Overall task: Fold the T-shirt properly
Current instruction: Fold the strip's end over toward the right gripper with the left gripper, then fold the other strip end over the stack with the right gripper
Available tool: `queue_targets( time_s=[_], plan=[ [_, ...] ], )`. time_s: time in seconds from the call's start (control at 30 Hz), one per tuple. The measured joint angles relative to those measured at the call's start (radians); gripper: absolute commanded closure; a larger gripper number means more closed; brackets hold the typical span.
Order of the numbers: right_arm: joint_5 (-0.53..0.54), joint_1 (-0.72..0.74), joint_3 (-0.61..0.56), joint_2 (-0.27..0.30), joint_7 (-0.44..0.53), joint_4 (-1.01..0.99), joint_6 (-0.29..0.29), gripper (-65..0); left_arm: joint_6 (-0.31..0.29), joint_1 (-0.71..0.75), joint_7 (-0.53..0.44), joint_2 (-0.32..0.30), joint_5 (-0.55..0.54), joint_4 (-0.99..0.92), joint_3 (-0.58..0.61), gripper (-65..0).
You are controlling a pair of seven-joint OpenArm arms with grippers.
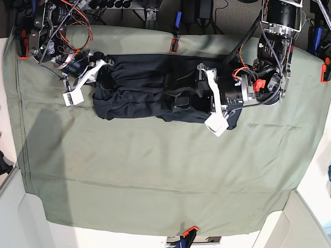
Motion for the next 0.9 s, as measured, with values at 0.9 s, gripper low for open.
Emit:
queue_targets(
  time_s=[0.9],
  plan=[
    [-0.014,0.067,0.29,0.047,0.014,-0.002,0.008,0.0,-0.001,0.05,-0.098,-0.145,0.245,0.231,-0.317,-40.6]
  ],
)
